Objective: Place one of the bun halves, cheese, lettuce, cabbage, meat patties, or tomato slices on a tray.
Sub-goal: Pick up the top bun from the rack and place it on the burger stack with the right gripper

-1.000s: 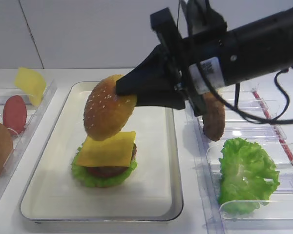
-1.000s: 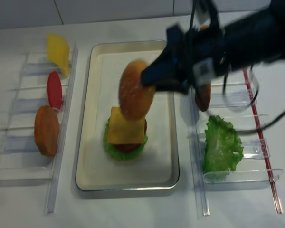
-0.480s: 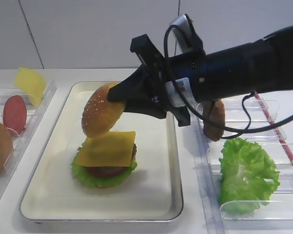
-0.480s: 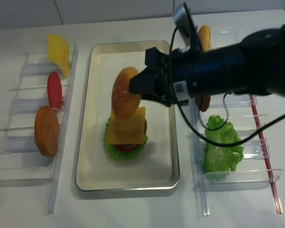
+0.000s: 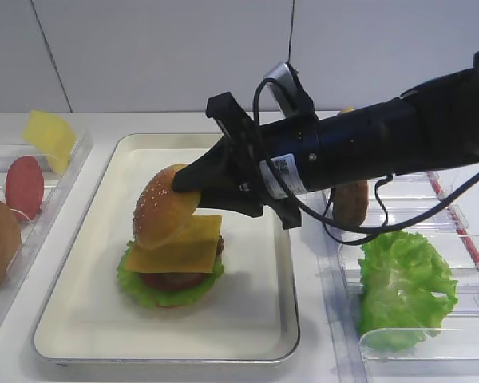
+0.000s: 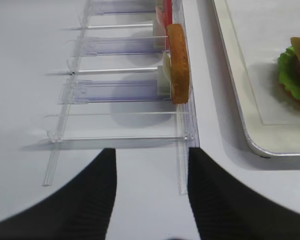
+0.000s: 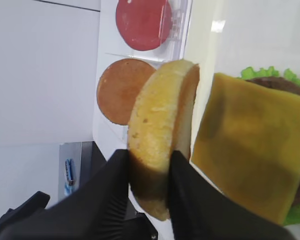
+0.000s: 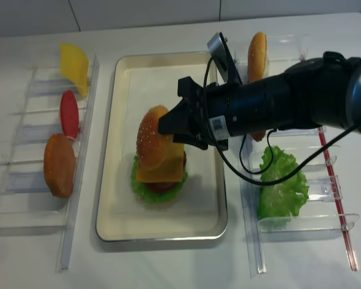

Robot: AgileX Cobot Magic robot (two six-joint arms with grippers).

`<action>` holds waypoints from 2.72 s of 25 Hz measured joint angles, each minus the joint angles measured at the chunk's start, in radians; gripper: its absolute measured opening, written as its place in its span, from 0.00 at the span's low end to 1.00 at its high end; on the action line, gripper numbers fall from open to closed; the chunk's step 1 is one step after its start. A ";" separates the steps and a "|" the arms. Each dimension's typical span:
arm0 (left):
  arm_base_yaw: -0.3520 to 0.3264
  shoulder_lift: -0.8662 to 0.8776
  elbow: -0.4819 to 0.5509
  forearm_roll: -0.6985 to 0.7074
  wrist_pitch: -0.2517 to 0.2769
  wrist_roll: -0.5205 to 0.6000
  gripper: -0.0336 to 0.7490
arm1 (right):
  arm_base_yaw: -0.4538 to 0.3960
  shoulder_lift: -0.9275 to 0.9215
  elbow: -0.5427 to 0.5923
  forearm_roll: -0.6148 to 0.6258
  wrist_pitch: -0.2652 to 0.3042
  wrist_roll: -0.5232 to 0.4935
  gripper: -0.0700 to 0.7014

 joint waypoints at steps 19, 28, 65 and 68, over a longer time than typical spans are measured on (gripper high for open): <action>0.000 0.000 0.000 0.000 0.000 0.000 0.47 | 0.000 0.000 0.000 -0.051 -0.019 -0.006 0.38; 0.000 0.000 0.000 0.000 0.000 0.000 0.47 | 0.000 0.000 0.000 -0.007 -0.027 -0.006 0.38; 0.000 0.000 0.000 0.000 0.000 0.000 0.47 | 0.020 0.059 -0.015 -0.125 -0.053 0.033 0.40; 0.000 0.000 0.000 0.000 0.000 0.000 0.47 | 0.020 0.059 -0.015 -0.141 -0.056 0.044 0.41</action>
